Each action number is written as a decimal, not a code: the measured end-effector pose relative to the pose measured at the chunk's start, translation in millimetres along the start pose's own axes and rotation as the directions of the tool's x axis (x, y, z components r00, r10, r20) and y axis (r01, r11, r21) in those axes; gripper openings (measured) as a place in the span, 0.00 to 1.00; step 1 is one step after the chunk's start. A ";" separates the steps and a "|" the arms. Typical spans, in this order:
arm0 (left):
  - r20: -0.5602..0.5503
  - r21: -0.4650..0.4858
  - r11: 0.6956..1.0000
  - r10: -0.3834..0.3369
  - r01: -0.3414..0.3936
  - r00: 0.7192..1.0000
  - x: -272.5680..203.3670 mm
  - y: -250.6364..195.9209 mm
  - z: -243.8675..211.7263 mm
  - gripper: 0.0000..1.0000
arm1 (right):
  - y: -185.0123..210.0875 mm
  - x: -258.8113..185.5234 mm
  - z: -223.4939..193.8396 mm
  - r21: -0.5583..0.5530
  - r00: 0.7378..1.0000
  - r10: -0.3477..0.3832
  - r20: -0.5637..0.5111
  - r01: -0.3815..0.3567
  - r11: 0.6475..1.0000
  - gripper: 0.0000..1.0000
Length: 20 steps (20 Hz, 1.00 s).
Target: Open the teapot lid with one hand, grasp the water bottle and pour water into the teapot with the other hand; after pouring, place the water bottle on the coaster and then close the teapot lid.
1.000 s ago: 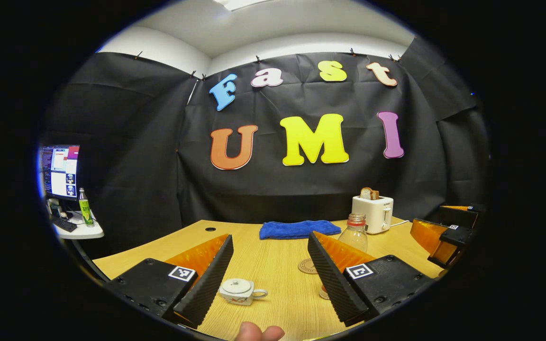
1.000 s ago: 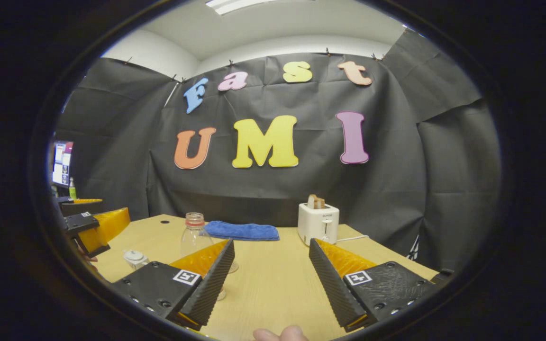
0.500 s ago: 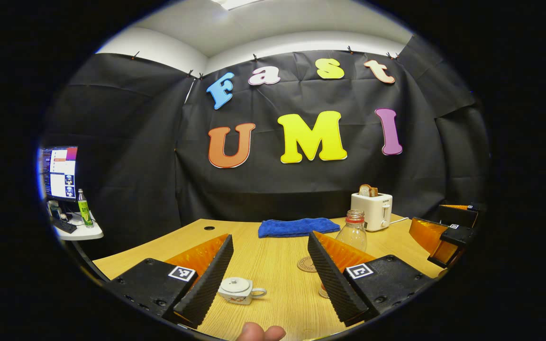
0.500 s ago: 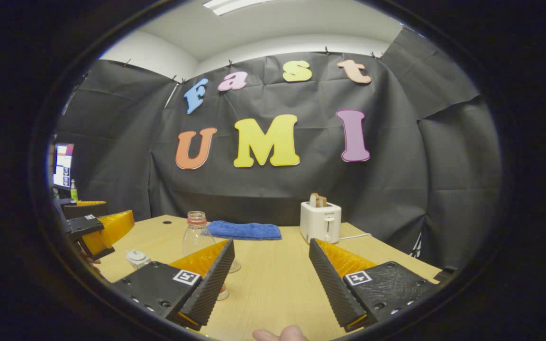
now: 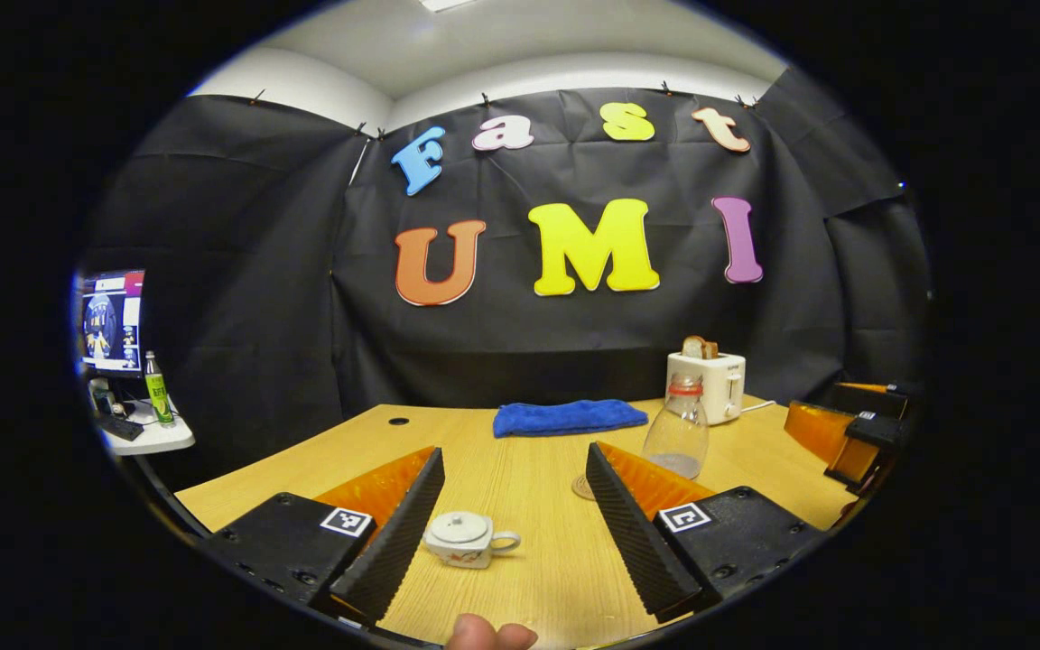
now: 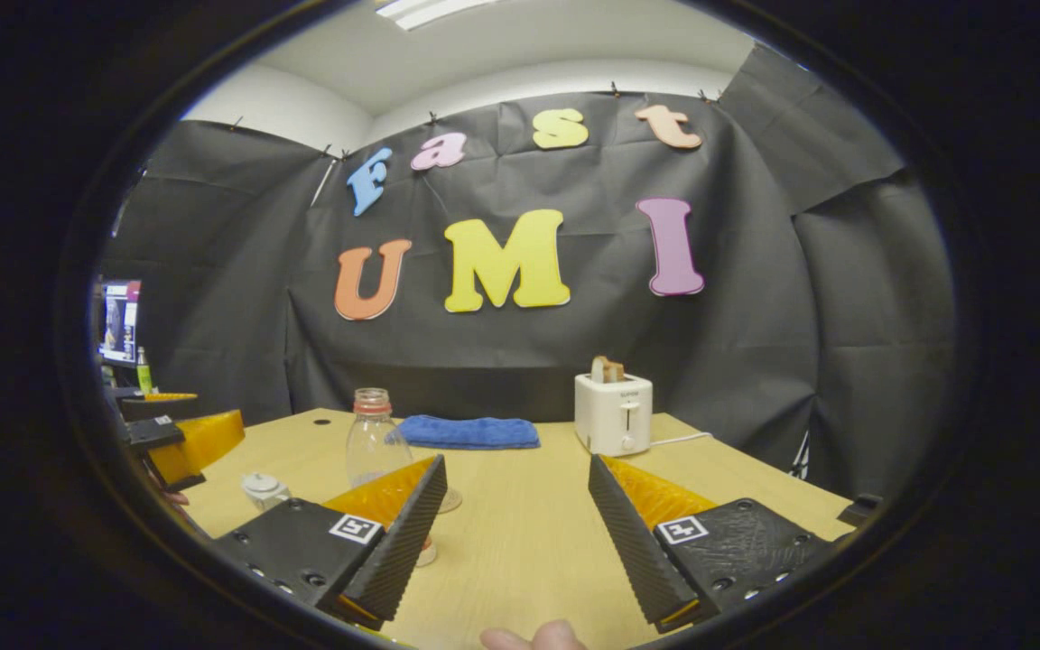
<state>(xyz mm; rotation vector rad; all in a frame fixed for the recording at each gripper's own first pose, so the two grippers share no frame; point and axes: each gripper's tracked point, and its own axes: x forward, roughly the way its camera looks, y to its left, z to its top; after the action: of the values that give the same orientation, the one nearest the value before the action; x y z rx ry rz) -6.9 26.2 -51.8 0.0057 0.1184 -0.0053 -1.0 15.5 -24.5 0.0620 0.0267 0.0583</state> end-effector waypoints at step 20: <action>-0.274 -0.013 0.999 0.030 -0.034 0.961 64.1 39.9 -80.2 0.36 | -15.9 16.8 -36.8 -0.006 0.996 0.005 -0.085 -0.005 1.000 0.94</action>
<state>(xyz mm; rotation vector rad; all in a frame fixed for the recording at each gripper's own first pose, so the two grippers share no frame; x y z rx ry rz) 47.4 66.3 -138.8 -0.0092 0.3957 0.0291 15.7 2.9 -62.7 0.0532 0.1116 0.0658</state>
